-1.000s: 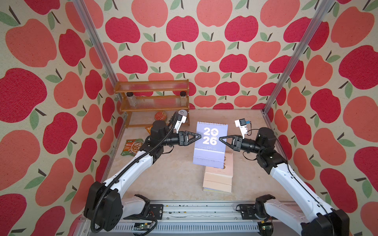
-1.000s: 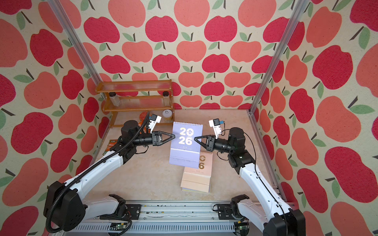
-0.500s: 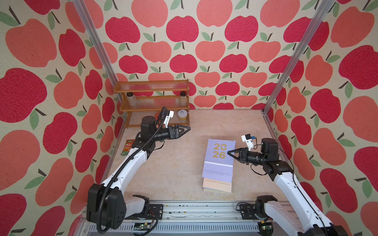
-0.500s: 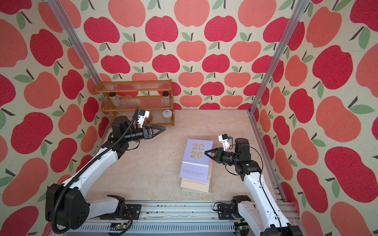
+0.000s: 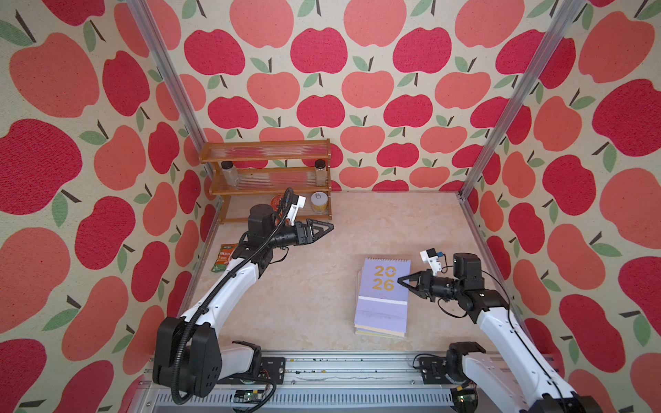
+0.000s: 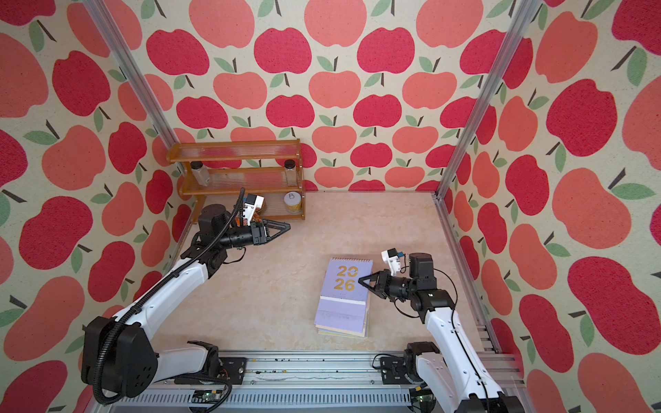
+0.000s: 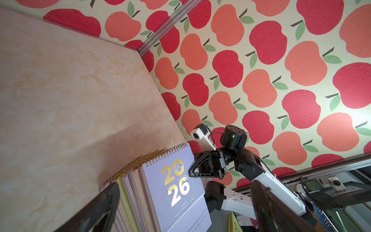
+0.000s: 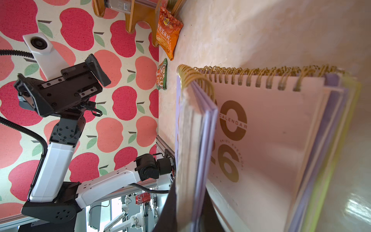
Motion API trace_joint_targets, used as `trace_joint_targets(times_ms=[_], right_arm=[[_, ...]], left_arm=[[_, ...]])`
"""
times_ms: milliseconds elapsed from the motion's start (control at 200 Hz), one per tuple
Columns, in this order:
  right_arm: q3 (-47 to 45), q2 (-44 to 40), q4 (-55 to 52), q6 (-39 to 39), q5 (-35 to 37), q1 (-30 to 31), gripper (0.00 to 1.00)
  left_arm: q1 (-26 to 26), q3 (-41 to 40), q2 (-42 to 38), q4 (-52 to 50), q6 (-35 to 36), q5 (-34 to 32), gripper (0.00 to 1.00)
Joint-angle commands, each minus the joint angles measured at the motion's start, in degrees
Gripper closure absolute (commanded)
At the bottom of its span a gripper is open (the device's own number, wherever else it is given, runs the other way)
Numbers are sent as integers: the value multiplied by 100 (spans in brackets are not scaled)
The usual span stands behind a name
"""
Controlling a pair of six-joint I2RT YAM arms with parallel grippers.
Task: Stack the calendars
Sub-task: Place the calendar at the calendar.
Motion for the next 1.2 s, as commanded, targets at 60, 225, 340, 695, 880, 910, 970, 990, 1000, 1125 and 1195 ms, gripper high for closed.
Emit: trace_joint_targets(times_ms=[60,225,340,695,880,910,970,990,1000,1125,1195], right_arm=[[-87,88,17,-153,-187,-66,100],[-73,135,-202,-348,-37,-69,100],[-13,211,-526,-606,165,-69,97],[248,389,-1096,-994,722,-67,70],[349,511,-1201,-1078,965,-69,53],[378,528,-1220,-1093,1004,-69,50],[445,548,-1253,-1114,1083,-69,46],[468,549,-1268,-1115,1133,-69,45],[487,546,-1276,-1115,1161,-69,45],[754,600,-1548,-1283,1574,-69,41],[932,664,-1709,-1397,1828,-64,35]], left_arm=[[24,-105,-27,227,-18,158,1],[22,-79,19,233,-25,171,0],[16,-79,77,288,-71,171,1],[9,-88,133,319,-37,180,0],[13,-17,280,356,-15,231,1],[15,-9,318,375,-23,240,1],[9,-4,373,402,-41,274,1],[5,9,386,401,-45,284,1],[6,7,386,400,-44,289,1],[7,-9,409,383,-19,314,1],[13,-36,382,306,64,304,1]])
